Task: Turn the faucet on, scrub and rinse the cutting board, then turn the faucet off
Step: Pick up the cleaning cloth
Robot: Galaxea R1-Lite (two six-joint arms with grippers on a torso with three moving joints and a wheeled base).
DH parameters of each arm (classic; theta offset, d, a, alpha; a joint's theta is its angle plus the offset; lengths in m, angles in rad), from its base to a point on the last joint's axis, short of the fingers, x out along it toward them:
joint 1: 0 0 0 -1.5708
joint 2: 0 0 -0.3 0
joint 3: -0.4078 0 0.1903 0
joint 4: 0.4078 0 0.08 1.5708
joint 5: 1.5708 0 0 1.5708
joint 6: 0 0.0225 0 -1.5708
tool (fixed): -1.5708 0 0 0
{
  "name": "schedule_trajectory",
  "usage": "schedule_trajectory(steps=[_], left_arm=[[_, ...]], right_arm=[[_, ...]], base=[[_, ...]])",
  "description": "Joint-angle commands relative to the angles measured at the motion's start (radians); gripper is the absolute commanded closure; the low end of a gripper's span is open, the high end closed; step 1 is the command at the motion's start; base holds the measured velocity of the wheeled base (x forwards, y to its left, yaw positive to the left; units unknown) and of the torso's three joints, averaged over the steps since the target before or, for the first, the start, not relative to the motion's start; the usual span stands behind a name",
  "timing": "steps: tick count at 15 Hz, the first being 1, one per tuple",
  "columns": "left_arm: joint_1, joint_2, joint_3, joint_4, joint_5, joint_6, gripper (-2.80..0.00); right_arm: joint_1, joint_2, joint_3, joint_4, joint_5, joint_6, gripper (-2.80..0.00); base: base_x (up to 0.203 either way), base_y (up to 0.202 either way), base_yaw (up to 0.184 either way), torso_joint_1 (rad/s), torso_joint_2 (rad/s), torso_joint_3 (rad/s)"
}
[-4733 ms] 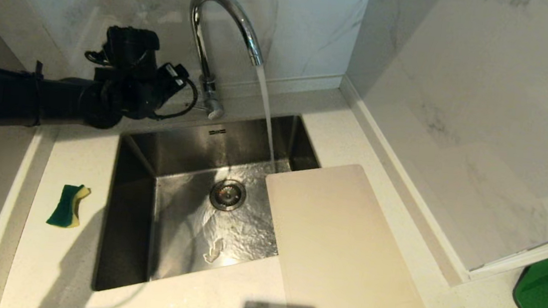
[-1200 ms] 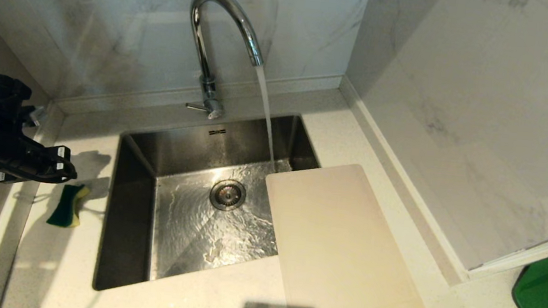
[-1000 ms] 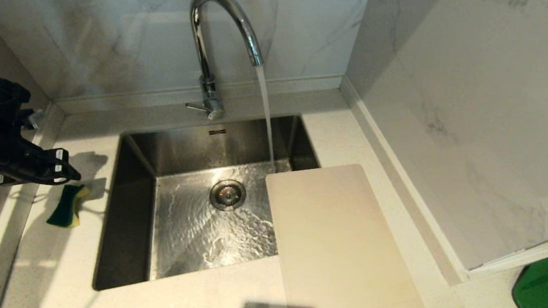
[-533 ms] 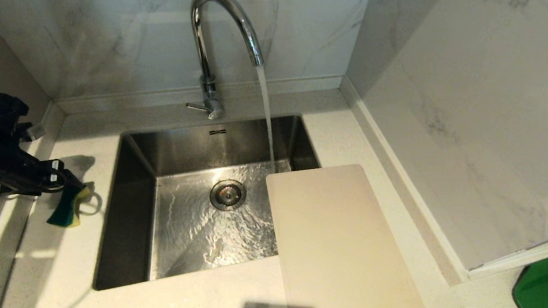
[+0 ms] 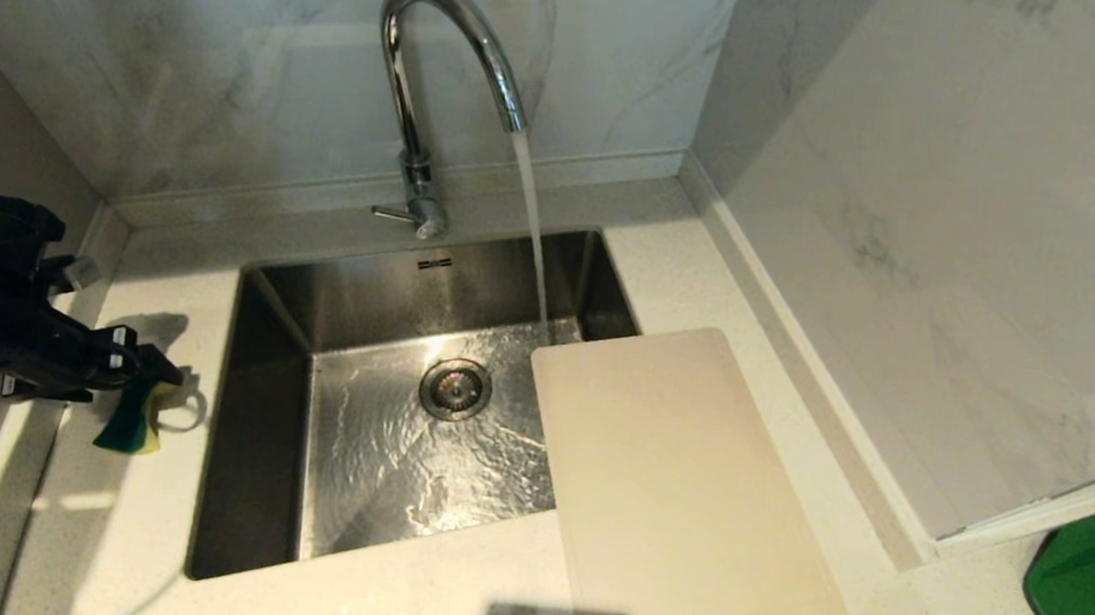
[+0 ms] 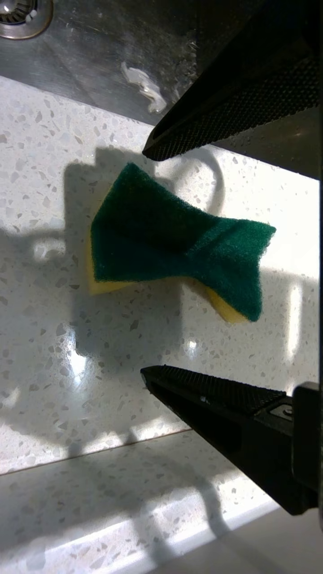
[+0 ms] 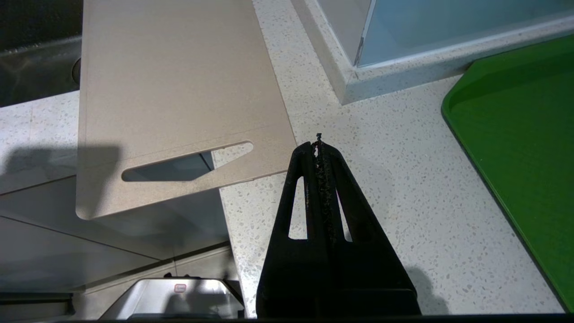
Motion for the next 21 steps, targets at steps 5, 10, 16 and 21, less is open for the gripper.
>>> schedule_trajectory(steps=[5, 10, 16, 21], left_arm=[[0.014, 0.027, 0.003, -0.014, -0.029, -0.002, -2.8], [0.029, 0.037, 0.005, -0.028, -0.039, 0.002, 0.0], [0.023, 0.027, 0.026, -0.028, -0.088, -0.002, 0.0], [0.023, 0.024, 0.023, -0.028, -0.102, -0.027, 0.0]], right_arm=[[0.0, 0.0, 0.001, -0.001, 0.0, 0.0, 0.0], [0.0, 0.0, 0.001, -0.001, 0.0, 0.0, 0.0], [0.0, 0.0, 0.0, -0.001, 0.0, 0.0, 0.0], [0.0, 0.0, 0.0, -0.001, 0.0, 0.0, 0.0]], base=[[0.0, 0.0, 0.0, 0.0, 0.0, 0.0], [0.0, 0.0, 0.0, 0.0, 0.0, 0.0], [0.0, 0.0, 0.0, 0.0, 0.0, 0.0], [0.0, 0.0, 0.0, 0.0, 0.0, 0.0]])
